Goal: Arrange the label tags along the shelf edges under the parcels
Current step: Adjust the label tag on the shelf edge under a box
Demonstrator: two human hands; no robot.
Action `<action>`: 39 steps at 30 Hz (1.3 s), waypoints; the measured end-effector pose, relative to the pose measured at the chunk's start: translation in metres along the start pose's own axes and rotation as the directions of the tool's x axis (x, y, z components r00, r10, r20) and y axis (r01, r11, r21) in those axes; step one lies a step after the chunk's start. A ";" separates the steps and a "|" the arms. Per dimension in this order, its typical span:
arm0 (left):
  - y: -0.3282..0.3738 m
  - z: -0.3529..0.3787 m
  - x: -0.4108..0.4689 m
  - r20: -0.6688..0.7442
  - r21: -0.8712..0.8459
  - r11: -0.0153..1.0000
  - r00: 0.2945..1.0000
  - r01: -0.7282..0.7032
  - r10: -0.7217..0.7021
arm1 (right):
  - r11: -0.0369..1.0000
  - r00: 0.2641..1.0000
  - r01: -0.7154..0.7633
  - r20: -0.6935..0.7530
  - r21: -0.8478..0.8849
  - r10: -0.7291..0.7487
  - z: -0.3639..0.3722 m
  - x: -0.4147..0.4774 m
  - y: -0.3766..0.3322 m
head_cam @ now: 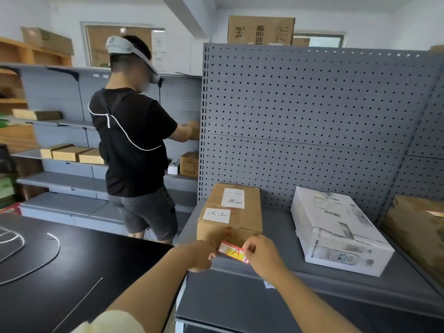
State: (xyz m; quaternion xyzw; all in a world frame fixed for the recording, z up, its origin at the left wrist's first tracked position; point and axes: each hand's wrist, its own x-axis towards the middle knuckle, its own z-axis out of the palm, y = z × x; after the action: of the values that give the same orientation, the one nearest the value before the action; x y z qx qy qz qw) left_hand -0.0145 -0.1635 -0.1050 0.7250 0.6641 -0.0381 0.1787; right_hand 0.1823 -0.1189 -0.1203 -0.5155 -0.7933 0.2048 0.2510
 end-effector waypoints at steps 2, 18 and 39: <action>-0.001 0.001 -0.001 -0.024 0.002 1.000 1.000 0.001 -0.001 | 0.999 1.000 0.010 0.017 -0.038 -0.009 0.002 0.000 0.000; -0.006 0.002 -0.003 -0.054 -0.019 0.999 0.998 0.031 -0.032 | 0.857 0.958 0.281 0.178 -0.432 -0.224 0.027 0.011 -0.014; 0.019 -0.055 -0.014 -0.071 0.043 0.999 0.997 -0.017 0.020 | 0.830 0.975 0.221 0.090 -0.513 -0.205 -0.026 -0.015 -0.033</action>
State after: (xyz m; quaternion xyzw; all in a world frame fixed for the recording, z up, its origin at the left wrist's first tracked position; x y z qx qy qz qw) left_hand -0.0072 -0.1604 -0.0455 0.7358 0.6622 -0.0246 0.1397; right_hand 0.1794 -0.1435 -0.0830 -0.4692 -0.8752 -0.0381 0.1115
